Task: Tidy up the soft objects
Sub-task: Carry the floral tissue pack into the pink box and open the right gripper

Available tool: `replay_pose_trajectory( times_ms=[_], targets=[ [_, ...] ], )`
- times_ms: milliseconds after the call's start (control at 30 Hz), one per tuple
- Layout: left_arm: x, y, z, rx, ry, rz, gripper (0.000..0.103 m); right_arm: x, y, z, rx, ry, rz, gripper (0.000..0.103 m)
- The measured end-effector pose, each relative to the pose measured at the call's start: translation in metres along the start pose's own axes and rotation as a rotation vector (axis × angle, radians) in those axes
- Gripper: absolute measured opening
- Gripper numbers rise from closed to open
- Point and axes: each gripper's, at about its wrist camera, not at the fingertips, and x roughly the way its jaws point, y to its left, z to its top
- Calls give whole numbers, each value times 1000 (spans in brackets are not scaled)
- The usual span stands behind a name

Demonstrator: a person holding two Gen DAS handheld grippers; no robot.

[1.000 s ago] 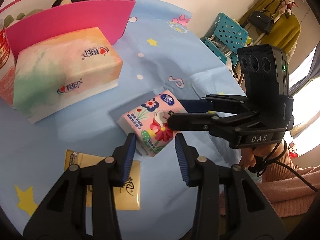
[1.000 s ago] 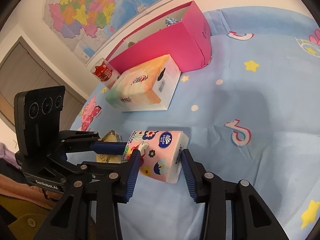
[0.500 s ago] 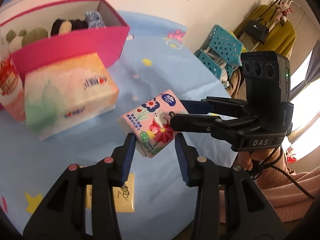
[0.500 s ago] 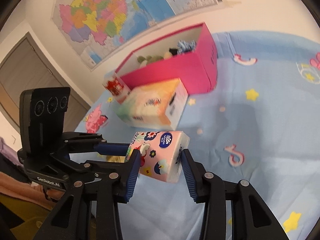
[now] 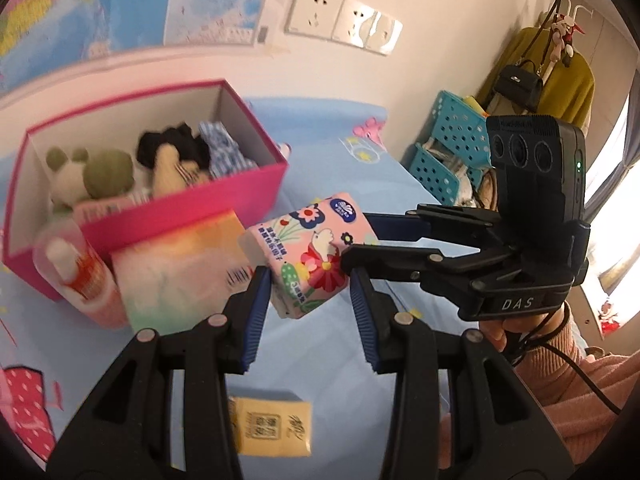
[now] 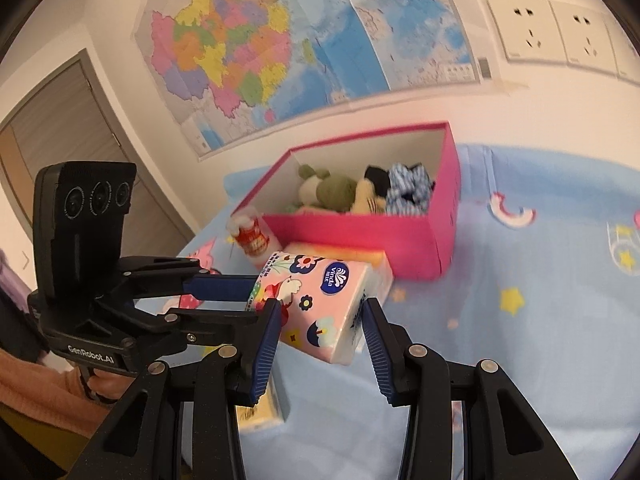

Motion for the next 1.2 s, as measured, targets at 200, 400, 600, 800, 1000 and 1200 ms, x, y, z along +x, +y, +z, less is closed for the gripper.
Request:
replay_pose_trajectory(
  times_ms=[200, 400, 600, 800, 1000, 1200],
  targets=[
    [-8, 13, 17, 2, -35, 28, 42, 8, -1, 24, -27, -19, 8, 43],
    [-11, 20, 37, 6, -60, 58, 42, 14, -2, 45, -49, -39, 2, 42],
    [-11, 32, 56, 1, -65, 75, 42, 23, -6, 62, -50, -51, 2, 41],
    [-3, 41, 73, -15, -61, 92, 42, 36, -14, 77, -40, -48, 0, 40],
    [6, 50, 88, -38, -51, 97, 42, 48, -24, 93, -31, -46, -13, 40],
    [14, 63, 96, -57, -42, 104, 42, 58, -35, 101, -11, -41, -16, 39]
  ],
)
